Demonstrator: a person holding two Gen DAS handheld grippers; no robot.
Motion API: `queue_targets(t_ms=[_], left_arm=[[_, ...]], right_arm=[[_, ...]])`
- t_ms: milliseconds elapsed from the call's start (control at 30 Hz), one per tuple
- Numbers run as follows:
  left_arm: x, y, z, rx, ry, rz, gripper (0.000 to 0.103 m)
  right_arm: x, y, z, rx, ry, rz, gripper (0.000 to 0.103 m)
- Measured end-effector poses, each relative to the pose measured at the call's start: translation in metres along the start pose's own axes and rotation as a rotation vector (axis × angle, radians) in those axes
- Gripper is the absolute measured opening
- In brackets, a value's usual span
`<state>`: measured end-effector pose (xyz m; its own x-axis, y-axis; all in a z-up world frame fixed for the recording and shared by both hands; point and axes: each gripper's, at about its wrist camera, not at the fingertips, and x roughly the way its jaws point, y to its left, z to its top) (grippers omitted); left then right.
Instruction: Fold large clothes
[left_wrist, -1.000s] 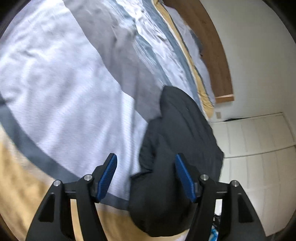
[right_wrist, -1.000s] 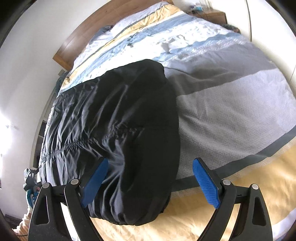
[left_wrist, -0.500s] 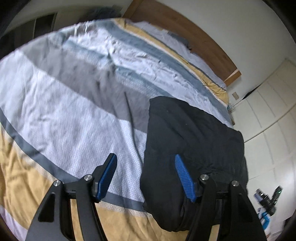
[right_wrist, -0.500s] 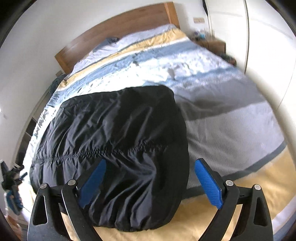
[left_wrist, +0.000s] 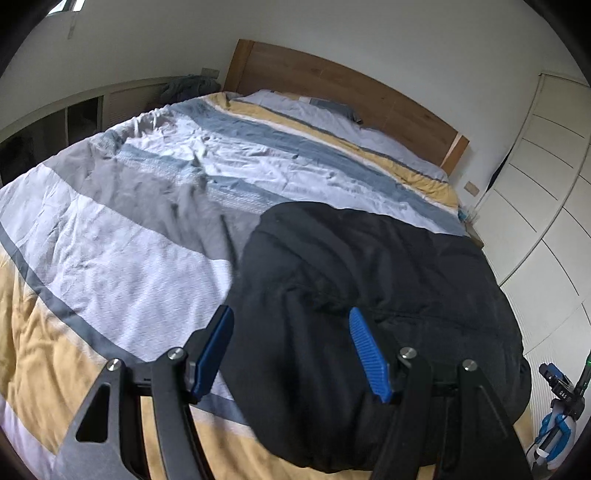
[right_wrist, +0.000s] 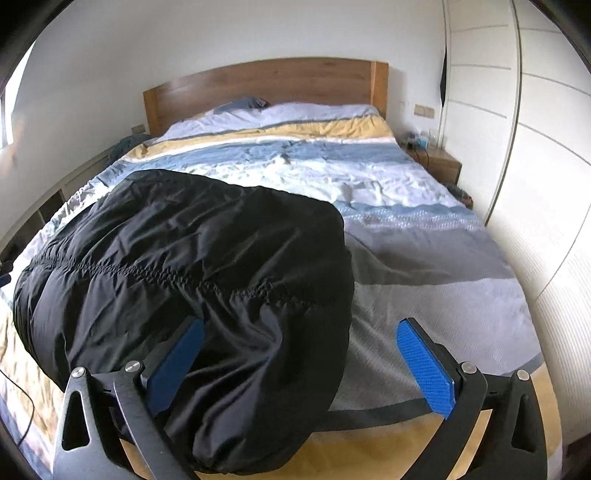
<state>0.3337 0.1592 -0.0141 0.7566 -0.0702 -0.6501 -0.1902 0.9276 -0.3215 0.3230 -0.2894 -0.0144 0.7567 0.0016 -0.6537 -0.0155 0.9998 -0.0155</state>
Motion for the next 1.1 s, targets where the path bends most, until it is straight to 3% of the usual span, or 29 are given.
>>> queue_targets(t_ms=[300, 433, 600, 900, 1100], left_arm=[[-0.03, -0.048, -0.007, 0.126, -0.051, 0.011, 0.064], [-0.056, -0.068, -0.02, 0.157, -0.093, -0.011, 0.076], [-0.104, -0.088, -0.062, 0.191, -0.101, 0.005, 0.076], [-0.194, -0.121, -0.152, 0.272, -0.112, 0.113, 0.077], [-0.231, -0.144, -0.181, 0.31, -0.151, 0.146, 0.077]], right_arm=[[-0.038, 0.002, -0.01, 0.042, -0.093, -0.05, 0.103], [-0.067, 0.015, -0.017, 0.025, -0.139, -0.041, 0.103], [-0.111, 0.046, -0.041, 0.024, -0.128, -0.021, 0.103], [-0.182, 0.086, -0.1, 0.036, -0.078, -0.018, 0.103], [-0.216, 0.097, -0.127, 0.063, -0.104, -0.05, 0.103]])
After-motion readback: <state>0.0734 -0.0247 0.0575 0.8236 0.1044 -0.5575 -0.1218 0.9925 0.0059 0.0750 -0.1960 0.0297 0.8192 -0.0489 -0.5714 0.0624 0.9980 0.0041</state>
